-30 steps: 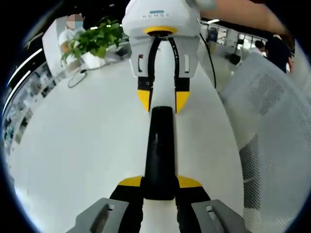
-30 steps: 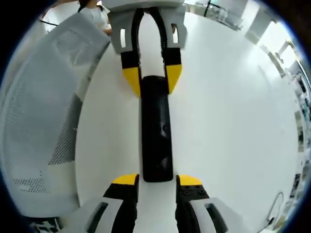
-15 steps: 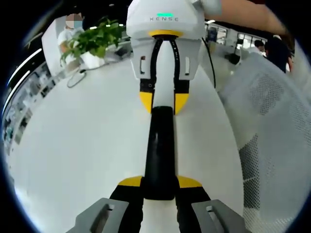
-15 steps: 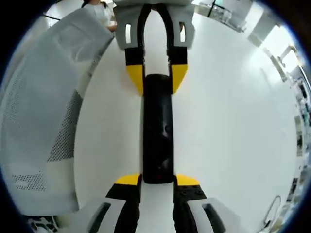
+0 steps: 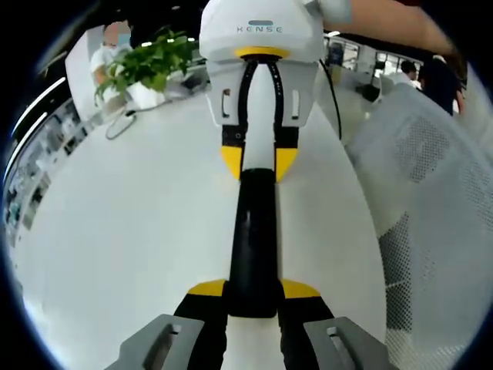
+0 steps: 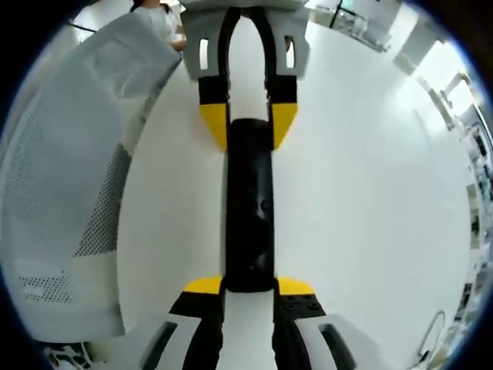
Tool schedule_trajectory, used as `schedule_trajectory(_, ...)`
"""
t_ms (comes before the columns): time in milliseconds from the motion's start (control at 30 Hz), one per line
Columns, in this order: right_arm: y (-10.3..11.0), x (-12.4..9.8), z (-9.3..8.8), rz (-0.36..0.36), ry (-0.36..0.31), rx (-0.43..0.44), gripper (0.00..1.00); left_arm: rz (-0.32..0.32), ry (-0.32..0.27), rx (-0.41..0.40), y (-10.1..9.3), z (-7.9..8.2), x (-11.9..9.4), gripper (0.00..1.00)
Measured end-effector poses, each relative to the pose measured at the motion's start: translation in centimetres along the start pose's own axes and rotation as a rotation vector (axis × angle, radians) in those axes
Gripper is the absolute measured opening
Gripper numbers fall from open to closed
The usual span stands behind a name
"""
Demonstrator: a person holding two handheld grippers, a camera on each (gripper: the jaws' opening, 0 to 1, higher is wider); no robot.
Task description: Press the specified remote control buttons in sequence, fully releasing each button before pressing the next.
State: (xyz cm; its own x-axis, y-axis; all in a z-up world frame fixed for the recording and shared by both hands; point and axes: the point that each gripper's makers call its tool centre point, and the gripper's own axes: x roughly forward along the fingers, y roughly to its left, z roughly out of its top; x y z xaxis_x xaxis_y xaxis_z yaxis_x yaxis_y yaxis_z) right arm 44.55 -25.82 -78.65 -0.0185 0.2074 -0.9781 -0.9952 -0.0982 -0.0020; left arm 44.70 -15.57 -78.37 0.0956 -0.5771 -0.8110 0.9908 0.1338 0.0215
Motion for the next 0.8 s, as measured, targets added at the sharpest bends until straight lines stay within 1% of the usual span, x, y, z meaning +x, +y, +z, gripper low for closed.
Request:
schedule_trajectory(333,0.04,0.01,0.0,-0.006,-0.017,-0.002,0.2,-0.002,0.005,0.0,-0.11,0.07,0.01,0.23)
schedule_trajectory(533,0.01,0.07,-0.01,-0.007,-0.024,-0.004,0.2,-0.007,0.011,-0.007,0.15,-0.1,0.11,0.23)
schedule_trajectory(800,-0.06,0.15,-0.09,-0.012,-0.03,-0.013,0.2,-0.011,0.025,0.008,-0.18,0.15,0.06,0.23)
